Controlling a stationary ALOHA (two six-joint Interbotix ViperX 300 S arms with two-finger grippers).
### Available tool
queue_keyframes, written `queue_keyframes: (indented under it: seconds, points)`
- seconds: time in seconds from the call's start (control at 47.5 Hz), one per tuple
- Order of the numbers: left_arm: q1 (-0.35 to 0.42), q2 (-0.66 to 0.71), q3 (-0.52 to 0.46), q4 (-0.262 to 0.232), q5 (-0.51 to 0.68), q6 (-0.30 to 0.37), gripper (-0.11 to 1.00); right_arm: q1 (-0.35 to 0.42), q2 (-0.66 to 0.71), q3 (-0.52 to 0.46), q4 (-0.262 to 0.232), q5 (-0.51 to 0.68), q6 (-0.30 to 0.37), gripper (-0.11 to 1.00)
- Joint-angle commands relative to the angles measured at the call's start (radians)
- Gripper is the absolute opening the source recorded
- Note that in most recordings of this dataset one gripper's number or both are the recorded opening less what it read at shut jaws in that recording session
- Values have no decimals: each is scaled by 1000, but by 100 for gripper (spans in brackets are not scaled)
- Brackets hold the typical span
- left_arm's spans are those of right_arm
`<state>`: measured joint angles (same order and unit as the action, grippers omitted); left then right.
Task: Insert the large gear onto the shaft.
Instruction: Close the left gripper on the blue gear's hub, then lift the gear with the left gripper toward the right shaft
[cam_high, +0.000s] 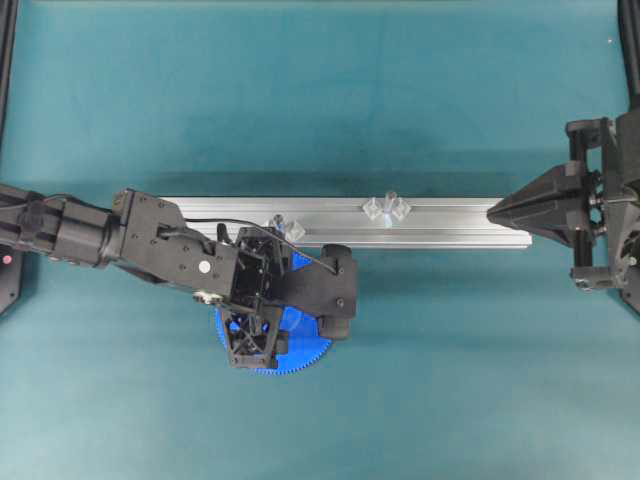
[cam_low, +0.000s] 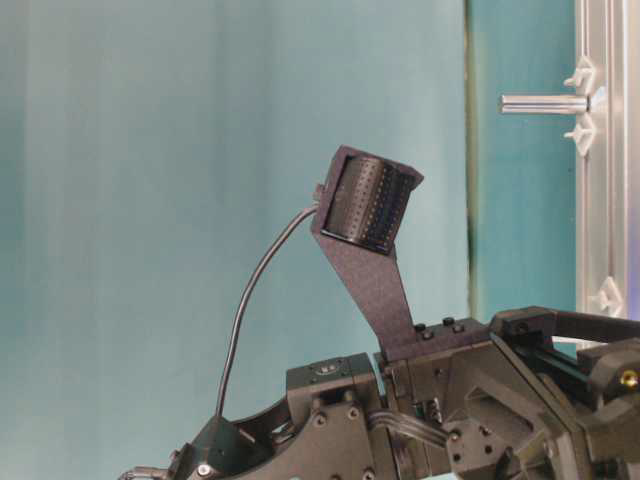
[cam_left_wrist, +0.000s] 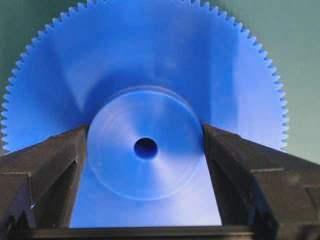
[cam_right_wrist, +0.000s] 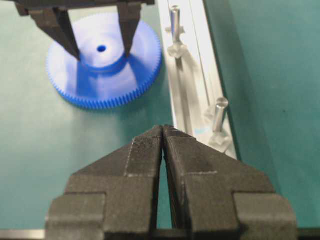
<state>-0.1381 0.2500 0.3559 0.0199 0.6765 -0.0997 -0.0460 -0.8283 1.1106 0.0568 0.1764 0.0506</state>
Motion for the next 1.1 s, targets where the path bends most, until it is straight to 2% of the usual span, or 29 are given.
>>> queue_keyframes:
  seconds: [0.0, 0.527, 0.801, 1.075]
  points:
    - [-3, -17, -9, -2, 21, 0, 77, -2, -3, -8, 2, -3, 9, 12]
    - [-3, -51, -155, 0, 202, 8, 77, -2, -32, 6, 2, 5, 9, 12]
    - [-2, -52, -264, 0, 293, 17, 77, -2, -57, 28, 0, 5, 72, 12]
    - [20, -61, -347, 0, 342, 46, 77, -2, -86, 37, -3, 6, 74, 12]
